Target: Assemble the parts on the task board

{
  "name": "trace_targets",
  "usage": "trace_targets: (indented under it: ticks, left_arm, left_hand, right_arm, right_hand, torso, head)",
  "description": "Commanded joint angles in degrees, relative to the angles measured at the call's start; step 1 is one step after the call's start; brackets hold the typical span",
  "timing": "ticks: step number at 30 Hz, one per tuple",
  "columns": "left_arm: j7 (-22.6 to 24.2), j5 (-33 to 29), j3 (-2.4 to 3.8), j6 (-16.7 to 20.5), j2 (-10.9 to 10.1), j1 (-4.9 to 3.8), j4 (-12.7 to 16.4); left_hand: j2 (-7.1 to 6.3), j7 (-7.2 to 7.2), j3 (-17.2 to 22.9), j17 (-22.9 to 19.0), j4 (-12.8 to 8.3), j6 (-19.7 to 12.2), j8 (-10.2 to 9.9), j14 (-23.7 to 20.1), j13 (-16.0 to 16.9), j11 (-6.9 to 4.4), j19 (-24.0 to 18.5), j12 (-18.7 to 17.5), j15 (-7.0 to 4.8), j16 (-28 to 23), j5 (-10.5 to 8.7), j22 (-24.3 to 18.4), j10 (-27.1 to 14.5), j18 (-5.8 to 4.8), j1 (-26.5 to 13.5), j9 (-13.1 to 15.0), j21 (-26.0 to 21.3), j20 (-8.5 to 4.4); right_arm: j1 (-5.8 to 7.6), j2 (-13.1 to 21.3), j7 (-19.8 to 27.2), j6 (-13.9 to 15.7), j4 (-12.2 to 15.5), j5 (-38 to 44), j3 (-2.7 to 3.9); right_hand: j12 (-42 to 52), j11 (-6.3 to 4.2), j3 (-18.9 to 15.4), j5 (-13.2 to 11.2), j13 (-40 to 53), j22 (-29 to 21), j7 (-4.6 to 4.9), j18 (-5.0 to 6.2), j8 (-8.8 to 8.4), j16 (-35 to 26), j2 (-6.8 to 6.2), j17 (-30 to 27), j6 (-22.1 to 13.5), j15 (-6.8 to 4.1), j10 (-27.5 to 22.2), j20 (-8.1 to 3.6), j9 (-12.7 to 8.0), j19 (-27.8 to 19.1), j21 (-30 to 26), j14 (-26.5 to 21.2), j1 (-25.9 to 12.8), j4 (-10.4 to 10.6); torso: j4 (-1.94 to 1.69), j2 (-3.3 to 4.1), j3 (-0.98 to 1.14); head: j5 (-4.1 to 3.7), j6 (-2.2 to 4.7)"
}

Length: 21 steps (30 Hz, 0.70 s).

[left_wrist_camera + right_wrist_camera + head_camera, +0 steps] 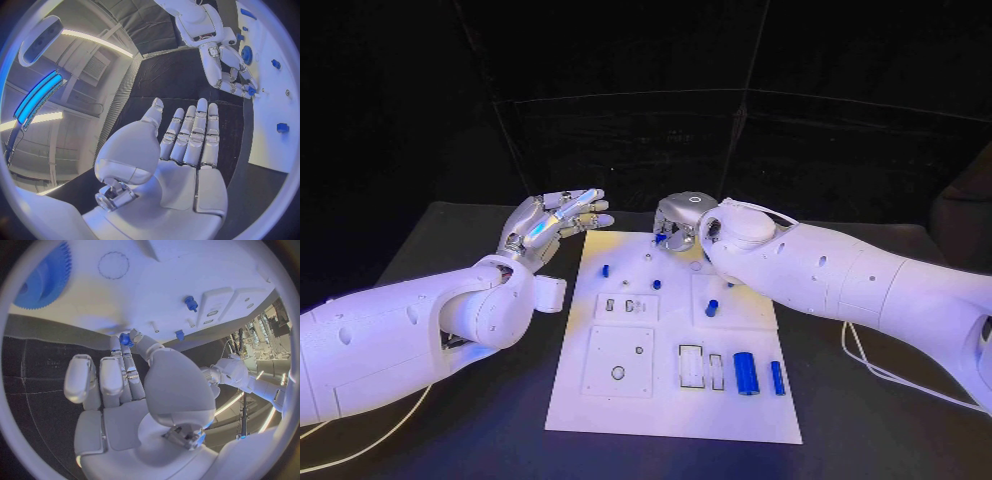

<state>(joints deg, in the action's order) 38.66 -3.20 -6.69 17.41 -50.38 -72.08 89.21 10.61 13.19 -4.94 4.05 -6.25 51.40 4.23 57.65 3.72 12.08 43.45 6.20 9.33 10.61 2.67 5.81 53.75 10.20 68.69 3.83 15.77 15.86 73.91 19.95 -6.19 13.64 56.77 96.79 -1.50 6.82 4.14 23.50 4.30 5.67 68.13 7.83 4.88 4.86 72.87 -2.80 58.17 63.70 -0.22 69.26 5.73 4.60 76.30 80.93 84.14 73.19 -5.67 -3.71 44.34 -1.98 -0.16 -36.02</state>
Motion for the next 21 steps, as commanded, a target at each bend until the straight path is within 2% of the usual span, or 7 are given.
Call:
trace_targets:
  ticks: [1,13,21]
  left_arm:
    - [1.1,0.0,0.05,-0.7,0.0,-0.11,0.0]
    - [1.1,0.0,0.05,-0.8,0.0,-0.11,0.0]
    - [1.0,0.0,0.05,-0.8,0.0,-0.12,0.0]
  left_hand:
    - [-0.28,1.99,-0.1,-0.1,-0.3,0.1,-0.2,0.4,-0.1,-0.03,0.5,-0.3,-0.01,-0.3,0.10,-0.1,-0.4,0.34,0.2,-0.1,-0.3,-0.04]
    - [-0.27,2.01,-0.1,-0.1,-0.4,0.1,-0.2,0.4,-0.1,-0.02,0.6,-0.3,0.00,-0.4,0.10,-0.1,-0.5,0.34,0.2,-0.1,-0.4,-0.04]
    - [-0.26,2.01,-0.1,-0.1,-0.3,0.1,-0.2,0.4,-0.1,-0.02,0.6,-0.3,0.00,-0.4,0.10,-0.1,-0.5,0.34,0.2,-0.1,-0.4,-0.04]
  right_arm:
    - [0.12,-0.1,1.1,1.7,0.2,0.3,0.03]
    - [0.12,-0.1,2.5,2.0,0.3,-0.2,0.03]
    - [0.12,-0.1,2.8,1.0,0.2,-0.4,0.03]
  right_hand:
    - [-0.6,0.11,0.5,0.2,-0.2,0.1,0.11,-0.43,0.34,0.2,0.02,-0.1,0.4,-0.21,-0.9,0.05,0.3,0.4,0.2,0.7,0.4,0.2]
    - [-3.4,1.20,0.9,0.0,-1.0,-1.4,0.60,-0.14,0.15,-1.0,-0.69,-2.1,0.7,0.67,-4.5,0.83,0.6,-0.6,-0.5,0.1,0.3,0.5]
    - [-3.4,1.42,0.9,0.0,-1.2,-2.1,0.74,0.00,0.06,-1.4,-0.86,-2.8,0.7,0.86,-5.5,1.02,0.6,-1.1,-0.8,-0.1,0.3,0.5]
  torso:
    - [0.03,0.01,-0.01]
    - [0.03,-0.02,-0.03]
    - [0.00,0.01,-0.02]
  head:
    - [0.03,-0.01]
    - [0.06,-0.09]
    - [0.07,-0.16]
